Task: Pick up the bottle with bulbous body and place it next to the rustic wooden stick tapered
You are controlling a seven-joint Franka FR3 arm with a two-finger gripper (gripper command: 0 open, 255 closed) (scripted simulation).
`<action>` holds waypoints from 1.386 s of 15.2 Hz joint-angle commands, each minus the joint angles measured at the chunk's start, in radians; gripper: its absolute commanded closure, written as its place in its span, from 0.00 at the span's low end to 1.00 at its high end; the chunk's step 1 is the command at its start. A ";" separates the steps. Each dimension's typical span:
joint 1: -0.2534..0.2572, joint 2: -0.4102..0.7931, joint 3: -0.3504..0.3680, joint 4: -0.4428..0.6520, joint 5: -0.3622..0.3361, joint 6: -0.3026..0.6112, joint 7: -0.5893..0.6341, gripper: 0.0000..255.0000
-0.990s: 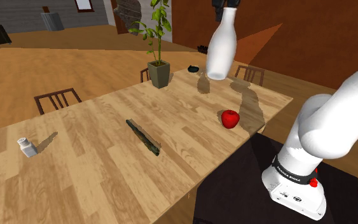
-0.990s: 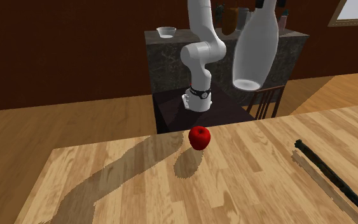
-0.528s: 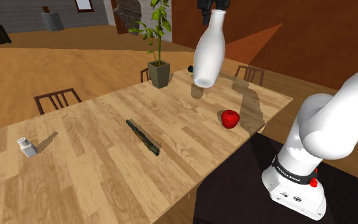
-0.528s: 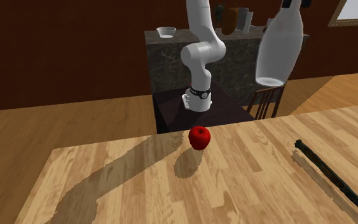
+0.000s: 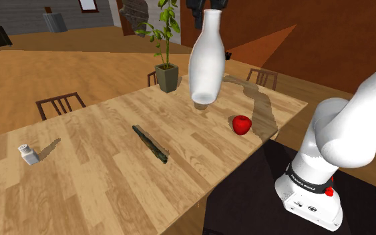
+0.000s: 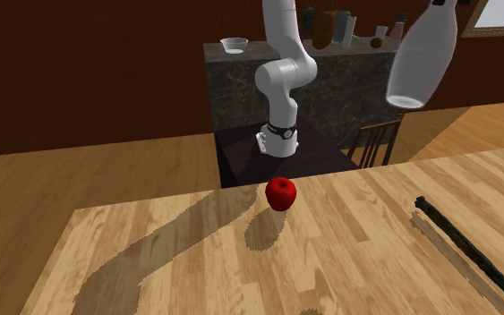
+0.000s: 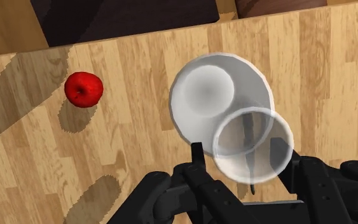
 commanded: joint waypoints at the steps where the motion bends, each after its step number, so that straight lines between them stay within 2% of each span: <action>1: 0.014 0.024 0.037 0.017 0.010 0.010 0.054 1.00; 6: 0.050 0.092 0.123 0.087 0.022 0.014 0.179 1.00; 21: 0.055 -0.005 0.119 -0.222 0.039 0.226 0.159 1.00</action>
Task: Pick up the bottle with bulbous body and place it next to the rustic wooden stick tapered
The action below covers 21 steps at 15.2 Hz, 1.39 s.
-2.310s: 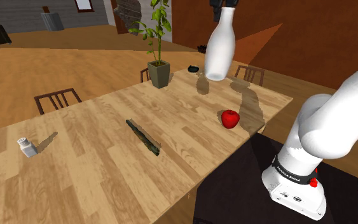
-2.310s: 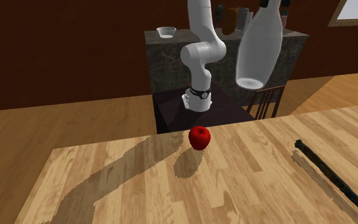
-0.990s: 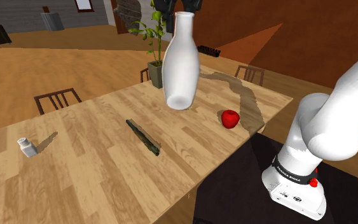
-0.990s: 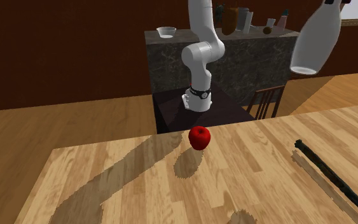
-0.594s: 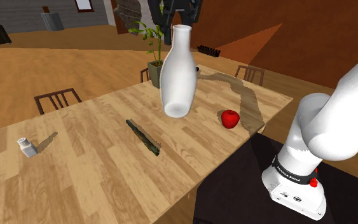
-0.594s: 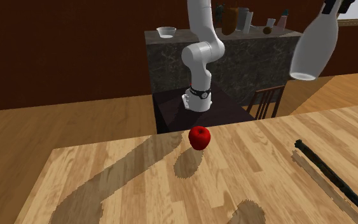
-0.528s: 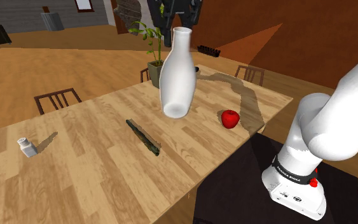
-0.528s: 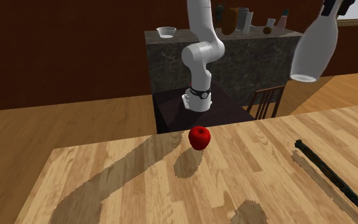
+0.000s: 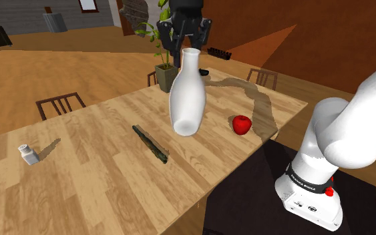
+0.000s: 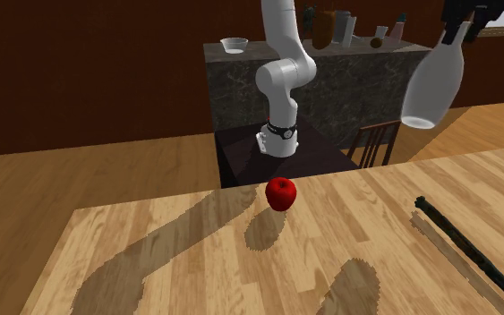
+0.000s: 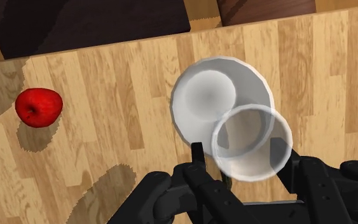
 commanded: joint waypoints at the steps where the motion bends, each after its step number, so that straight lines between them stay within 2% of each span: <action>1: 0.001 -0.007 0.000 -0.033 0.001 0.027 -0.002 1.00; 21: 0.009 -0.048 0.011 -0.340 0.016 0.293 -0.015 1.00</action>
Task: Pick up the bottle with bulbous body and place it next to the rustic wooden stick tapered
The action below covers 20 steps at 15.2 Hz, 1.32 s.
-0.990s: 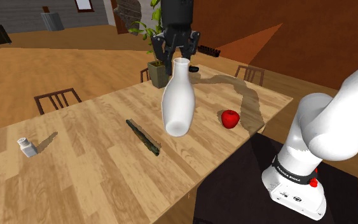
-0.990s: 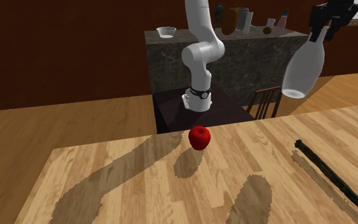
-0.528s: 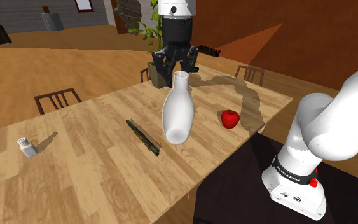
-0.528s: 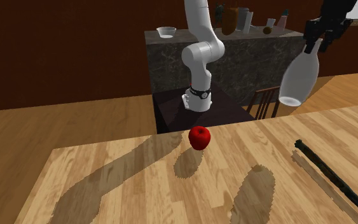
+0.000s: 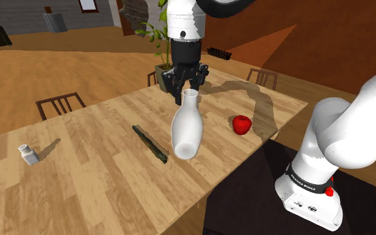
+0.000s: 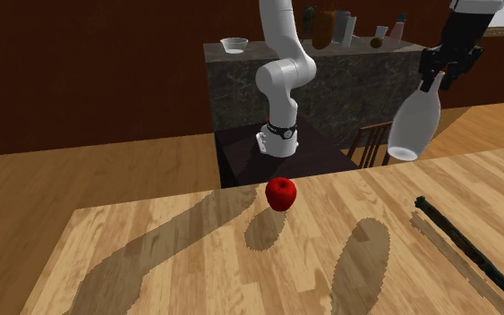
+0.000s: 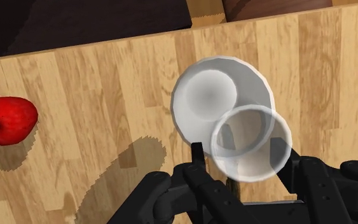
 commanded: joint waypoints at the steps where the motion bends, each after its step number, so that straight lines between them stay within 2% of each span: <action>1: 0.000 -0.001 0.001 -0.023 0.001 0.024 -0.002 1.00; 20: 0.005 0.049 0.021 -0.238 0.008 0.288 -0.004 1.00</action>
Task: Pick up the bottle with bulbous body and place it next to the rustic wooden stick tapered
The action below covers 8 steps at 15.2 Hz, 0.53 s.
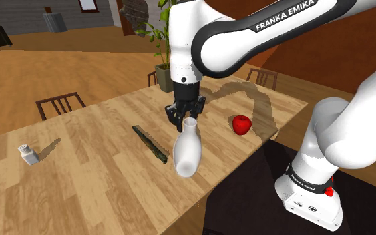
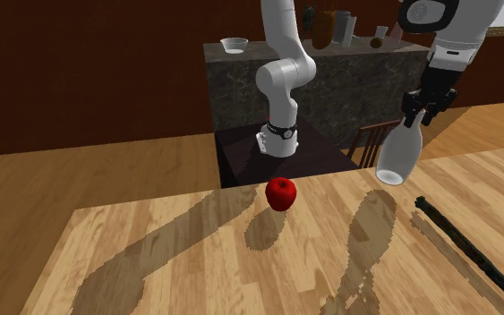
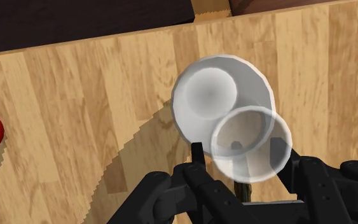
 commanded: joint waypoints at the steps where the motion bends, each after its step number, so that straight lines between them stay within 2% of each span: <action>1: 0.001 0.009 0.003 -0.019 0.001 0.028 0.001 1.00; 3: 0.001 0.023 0.006 -0.041 0.000 0.065 0.002 1.00; 8: 0.001 0.023 0.006 -0.041 0.000 0.065 0.002 1.00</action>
